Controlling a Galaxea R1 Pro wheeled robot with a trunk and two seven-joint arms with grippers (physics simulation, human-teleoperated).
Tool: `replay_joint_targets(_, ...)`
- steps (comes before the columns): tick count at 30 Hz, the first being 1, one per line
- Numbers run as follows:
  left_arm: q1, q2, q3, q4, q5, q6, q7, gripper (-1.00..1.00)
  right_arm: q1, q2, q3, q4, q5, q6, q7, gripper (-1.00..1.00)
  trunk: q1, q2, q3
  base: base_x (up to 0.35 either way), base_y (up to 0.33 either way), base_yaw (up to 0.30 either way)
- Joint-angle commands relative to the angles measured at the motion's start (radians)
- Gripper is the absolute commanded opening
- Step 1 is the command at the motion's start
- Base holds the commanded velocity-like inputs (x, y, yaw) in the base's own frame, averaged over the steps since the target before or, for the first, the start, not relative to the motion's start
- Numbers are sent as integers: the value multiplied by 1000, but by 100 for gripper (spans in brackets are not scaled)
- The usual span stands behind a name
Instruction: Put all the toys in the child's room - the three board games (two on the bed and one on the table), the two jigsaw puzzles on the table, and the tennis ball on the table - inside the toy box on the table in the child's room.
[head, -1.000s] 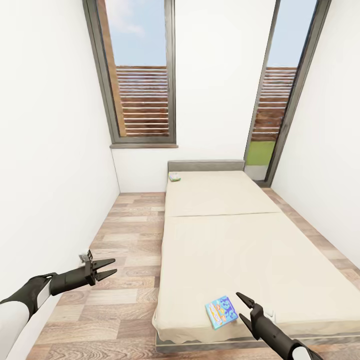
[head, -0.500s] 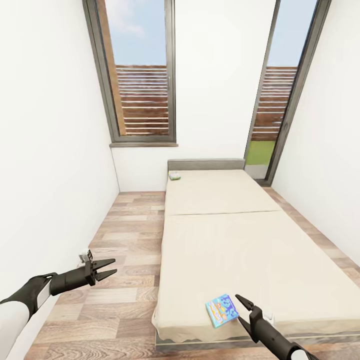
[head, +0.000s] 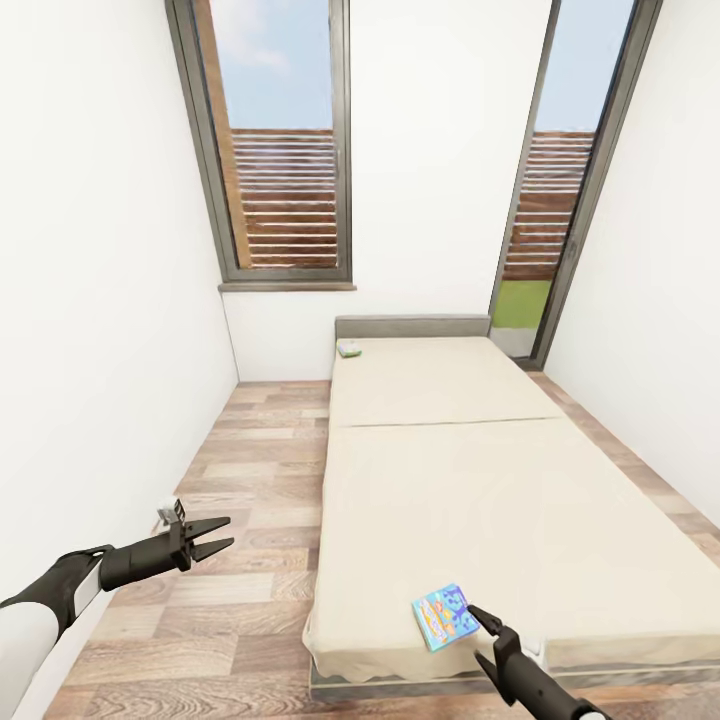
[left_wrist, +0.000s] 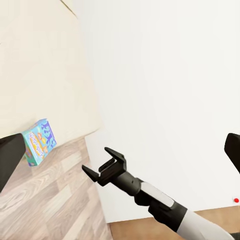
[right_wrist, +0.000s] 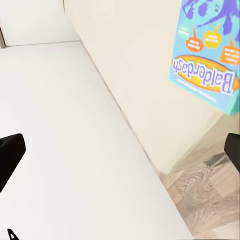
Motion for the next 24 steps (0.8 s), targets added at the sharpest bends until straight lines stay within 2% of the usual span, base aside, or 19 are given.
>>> replay_joint_targets(1, 0, 0, -4, 0, 5, 11, -3, 100, -1, 0, -4, 4, -3, 6, -2, 100, 4, -8, -4, 0, 0, 0)
replay_joint_targets(7, 0, 0, -5, 0, 5, 10, -3, 100, -16, -2, -4, 51, 1, -3, -16, 100, 27, -50, -23, 0, 0, 0)
replay_joint_targets(16, 0, 0, -5, 0, 7, 9, -3, 100, -73, -11, -2, 165, 6, -105, -19, 100, 61, -113, -51, 0, 0, 0)
replay_joint_targets(21, 0, 0, -4, 0, 7, 8, -3, 100, -89, -7, -2, 179, 10, -132, -19, 100, 81, -148, -67, 0, 0, 0)
replay_joint_targets(24, -1, 0, -3, 0, 7, 6, -3, 100, -92, -7, 1, 189, 12, -176, -19, 100, 92, -169, -76, 0, 0, 0)
